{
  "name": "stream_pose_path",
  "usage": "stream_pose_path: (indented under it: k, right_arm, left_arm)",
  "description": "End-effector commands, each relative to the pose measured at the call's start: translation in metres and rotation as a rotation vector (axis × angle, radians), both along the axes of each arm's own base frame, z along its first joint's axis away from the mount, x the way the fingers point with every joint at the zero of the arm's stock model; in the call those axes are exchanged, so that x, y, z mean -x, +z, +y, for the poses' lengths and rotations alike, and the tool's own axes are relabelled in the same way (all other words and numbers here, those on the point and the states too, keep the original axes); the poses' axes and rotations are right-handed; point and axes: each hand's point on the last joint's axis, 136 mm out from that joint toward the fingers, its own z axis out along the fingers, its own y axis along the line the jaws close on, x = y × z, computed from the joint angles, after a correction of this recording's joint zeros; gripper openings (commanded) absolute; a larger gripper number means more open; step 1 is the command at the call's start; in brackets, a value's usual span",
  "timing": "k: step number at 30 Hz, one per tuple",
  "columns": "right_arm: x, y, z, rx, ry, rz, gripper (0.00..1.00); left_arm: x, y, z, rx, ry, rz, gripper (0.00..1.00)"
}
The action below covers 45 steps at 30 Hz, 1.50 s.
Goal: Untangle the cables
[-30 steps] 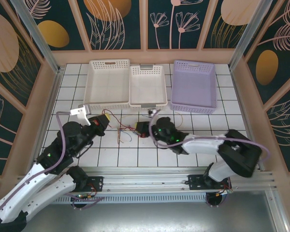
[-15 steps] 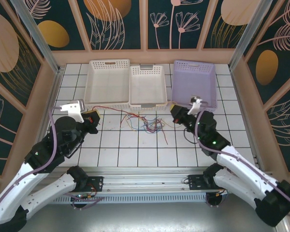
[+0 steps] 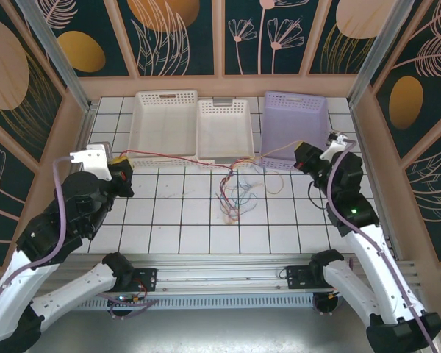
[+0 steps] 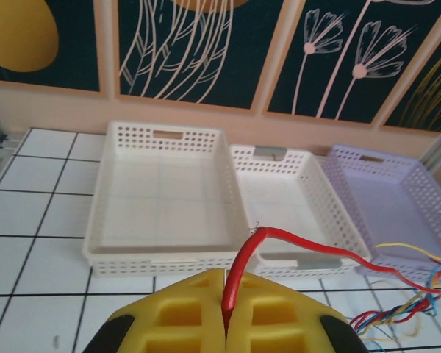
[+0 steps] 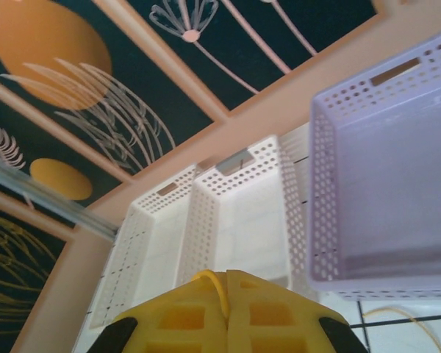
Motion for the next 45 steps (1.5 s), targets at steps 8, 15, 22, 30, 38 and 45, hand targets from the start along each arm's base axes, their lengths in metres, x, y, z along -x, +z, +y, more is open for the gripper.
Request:
stream_pose_path:
  k: [8,15,22,30,38,45]
  right_arm:
    - [0.003,0.014,-0.054,0.013,-0.150,0.026,0.00]
    - [0.012,0.003,-0.091,0.019,-0.269,0.081,0.00]
    - [0.021,-0.021,-0.121,0.031,-0.404,0.164,0.00]
    - [0.028,-0.041,-0.144,0.045,-0.520,0.215,0.00]
    - [0.021,-0.066,-0.137,0.043,-0.473,0.269,0.00]
    - [0.015,-0.103,-0.114,0.034,-0.346,0.358,0.00]
  left_arm:
    - [-0.005,0.000,0.034,-0.197,0.156,-0.011,0.00]
    - [-0.005,-0.004,0.051,-0.272,0.243,-0.013,0.00]
    - [0.007,0.013,0.081,-0.353,0.354,-0.045,0.00]
    - [0.010,0.003,0.090,-0.414,0.388,-0.045,0.00]
    - [-0.015,-0.032,0.041,-0.332,0.224,0.031,0.00]
    - [-0.036,-0.065,-0.020,-0.211,0.022,0.080,0.00]
